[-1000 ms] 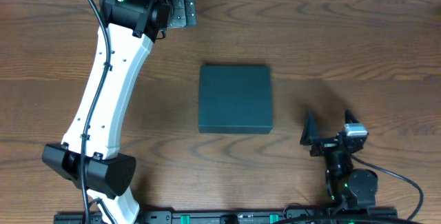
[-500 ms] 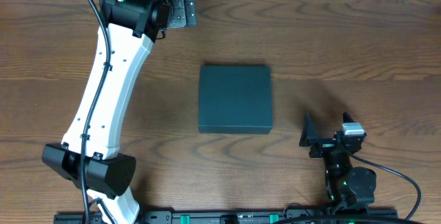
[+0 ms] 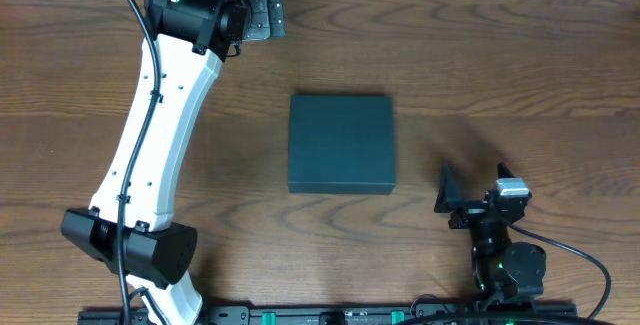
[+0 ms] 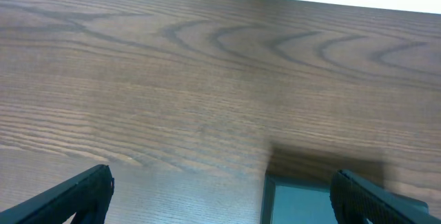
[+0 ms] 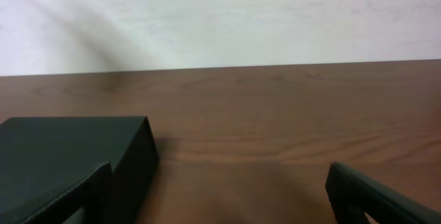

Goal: Pack container

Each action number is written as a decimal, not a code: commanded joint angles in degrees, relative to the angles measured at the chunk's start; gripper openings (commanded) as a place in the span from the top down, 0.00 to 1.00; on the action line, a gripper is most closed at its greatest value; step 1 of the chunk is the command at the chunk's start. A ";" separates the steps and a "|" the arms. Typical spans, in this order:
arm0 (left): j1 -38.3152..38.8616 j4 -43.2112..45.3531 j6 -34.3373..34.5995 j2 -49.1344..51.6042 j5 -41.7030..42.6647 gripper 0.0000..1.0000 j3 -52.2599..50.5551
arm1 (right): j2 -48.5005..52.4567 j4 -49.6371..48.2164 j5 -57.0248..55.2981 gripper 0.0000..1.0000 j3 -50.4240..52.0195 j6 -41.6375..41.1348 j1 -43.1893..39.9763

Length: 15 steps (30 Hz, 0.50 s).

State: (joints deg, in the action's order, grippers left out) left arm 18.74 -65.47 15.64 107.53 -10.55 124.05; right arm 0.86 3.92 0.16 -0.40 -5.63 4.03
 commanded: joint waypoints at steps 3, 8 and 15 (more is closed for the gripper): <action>-0.20 0.02 -0.35 0.26 -0.66 0.02 -0.39 | -0.15 0.33 -0.57 0.01 0.09 0.55 -0.31; -0.76 0.15 -3.28 0.44 -2.71 0.01 -0.44 | -0.15 0.33 -0.57 0.01 0.09 0.55 -0.31; -6.73 10.38 -6.19 -5.73 -5.42 0.01 -0.44 | -0.15 0.33 -0.57 0.01 0.09 0.55 -0.31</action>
State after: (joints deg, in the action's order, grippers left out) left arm 15.42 -57.93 11.42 106.83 -13.47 123.76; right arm 0.89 3.97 0.16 -0.40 -5.63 4.03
